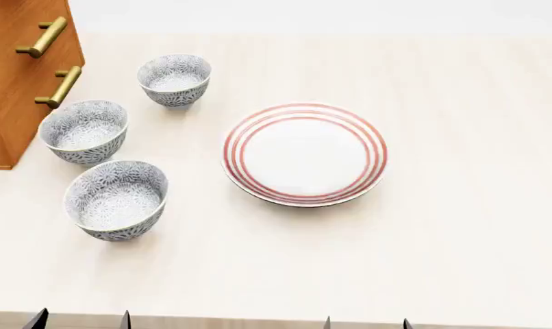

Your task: Pick up the bowl and put it in the front on the plate.

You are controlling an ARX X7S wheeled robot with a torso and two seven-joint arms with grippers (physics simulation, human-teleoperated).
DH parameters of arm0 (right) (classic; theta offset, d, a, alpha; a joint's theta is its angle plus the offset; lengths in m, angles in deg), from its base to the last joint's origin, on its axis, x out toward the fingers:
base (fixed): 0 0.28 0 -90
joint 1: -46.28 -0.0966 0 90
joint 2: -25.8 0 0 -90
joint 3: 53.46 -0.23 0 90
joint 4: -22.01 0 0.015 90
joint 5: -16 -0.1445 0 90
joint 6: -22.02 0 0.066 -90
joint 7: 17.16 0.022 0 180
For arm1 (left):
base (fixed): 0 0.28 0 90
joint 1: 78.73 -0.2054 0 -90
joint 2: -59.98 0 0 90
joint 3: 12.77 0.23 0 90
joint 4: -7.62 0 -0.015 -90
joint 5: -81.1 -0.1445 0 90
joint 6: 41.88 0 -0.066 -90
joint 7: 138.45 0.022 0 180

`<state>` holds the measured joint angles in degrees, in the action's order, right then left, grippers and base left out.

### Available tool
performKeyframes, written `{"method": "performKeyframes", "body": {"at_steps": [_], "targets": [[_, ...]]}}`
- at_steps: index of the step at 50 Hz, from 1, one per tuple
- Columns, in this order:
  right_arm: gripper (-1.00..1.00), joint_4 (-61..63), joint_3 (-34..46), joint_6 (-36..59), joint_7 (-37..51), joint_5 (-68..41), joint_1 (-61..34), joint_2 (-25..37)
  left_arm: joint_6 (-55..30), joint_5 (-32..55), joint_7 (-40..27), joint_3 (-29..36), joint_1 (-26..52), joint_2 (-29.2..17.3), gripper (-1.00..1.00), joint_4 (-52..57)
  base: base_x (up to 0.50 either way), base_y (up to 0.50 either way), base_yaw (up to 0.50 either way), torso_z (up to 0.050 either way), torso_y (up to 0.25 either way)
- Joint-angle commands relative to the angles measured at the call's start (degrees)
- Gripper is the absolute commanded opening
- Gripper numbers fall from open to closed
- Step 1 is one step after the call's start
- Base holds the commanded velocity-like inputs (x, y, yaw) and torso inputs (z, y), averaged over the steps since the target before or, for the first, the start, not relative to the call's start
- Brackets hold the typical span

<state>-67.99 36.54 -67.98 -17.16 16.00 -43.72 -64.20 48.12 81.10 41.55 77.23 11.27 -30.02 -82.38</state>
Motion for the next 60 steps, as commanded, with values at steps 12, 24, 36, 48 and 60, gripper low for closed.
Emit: {"method": "performKeyframes", "body": {"at_steps": [12,24,36,48,60], "targets": [[1.0,-0.49,3.16,-0.65,2.82,-2.64,0.04,2.46,0.17,2.58,-3.04,2.76,0.19,-2.41,1.0,-0.6,0.0,0.0,0.0,0.0,0.0],[1.0,0.25,4.7,-1.61,4.34,-3.18,0.27,3.79,2.2,3.94,-4.85,3.77,-0.05,-3.33,1.0,-0.43,0.0,0.0,0.0,0.0,0.0],[1.0,4.76,2.87,-35.34,5.45,-5.99,4.65,3.4,32.39,-4.24,-12.36,3.29,-4.82,-3.99,1.0,6.2,0.0,0.0,0.0,0.0,0.0],[1.0,5.67,3.96,-40.92,6.61,-4.97,4.83,4.37,35.3,-6.56,-15.34,3.54,-5.09,-4.6,1.0,6.86,0.12,0.0,0.0,0.0,0.0],[1.0,5.51,4.98,-42.01,7.66,-4.2,4.63,5.19,36.07,-7.36,-17.16,4.07,-5.05,-5.37,1.0,7.29,0.5,0.0,0.0,0.0,0.0]]}}
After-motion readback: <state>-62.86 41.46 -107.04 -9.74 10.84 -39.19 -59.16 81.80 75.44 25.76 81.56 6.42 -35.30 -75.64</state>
